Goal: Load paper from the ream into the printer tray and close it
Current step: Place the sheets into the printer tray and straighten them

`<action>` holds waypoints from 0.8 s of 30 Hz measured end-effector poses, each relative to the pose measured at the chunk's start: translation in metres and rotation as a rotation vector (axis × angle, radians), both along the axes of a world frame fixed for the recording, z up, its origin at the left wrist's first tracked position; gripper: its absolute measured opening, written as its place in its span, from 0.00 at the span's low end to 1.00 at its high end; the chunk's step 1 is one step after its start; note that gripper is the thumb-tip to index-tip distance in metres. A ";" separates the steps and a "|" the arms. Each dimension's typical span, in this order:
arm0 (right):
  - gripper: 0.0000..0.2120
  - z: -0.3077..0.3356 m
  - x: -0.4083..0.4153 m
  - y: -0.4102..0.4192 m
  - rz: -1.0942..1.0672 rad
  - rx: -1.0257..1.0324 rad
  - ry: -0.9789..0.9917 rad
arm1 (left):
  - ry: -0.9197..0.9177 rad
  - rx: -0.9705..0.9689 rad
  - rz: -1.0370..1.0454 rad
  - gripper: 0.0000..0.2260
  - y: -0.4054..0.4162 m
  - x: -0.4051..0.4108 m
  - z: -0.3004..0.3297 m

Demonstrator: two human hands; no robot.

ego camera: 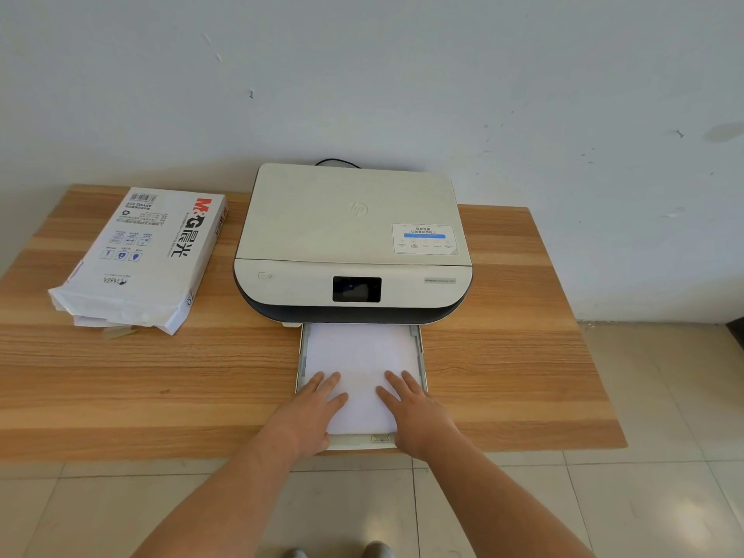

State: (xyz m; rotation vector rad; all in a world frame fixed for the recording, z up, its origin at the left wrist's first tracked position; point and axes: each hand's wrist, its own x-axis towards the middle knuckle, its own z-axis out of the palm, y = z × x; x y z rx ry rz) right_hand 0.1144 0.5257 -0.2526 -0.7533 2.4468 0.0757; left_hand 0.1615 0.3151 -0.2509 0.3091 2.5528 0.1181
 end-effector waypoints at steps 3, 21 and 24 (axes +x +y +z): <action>0.40 0.001 0.001 -0.001 -0.029 -0.015 -0.023 | -0.012 0.006 0.006 0.31 -0.001 0.000 0.001; 0.40 0.008 0.007 -0.004 -0.081 -0.028 -0.035 | -0.013 0.039 0.030 0.31 0.000 0.001 0.002; 0.40 0.009 0.008 -0.004 -0.114 -0.042 -0.047 | -0.011 0.058 0.035 0.33 -0.002 0.001 0.004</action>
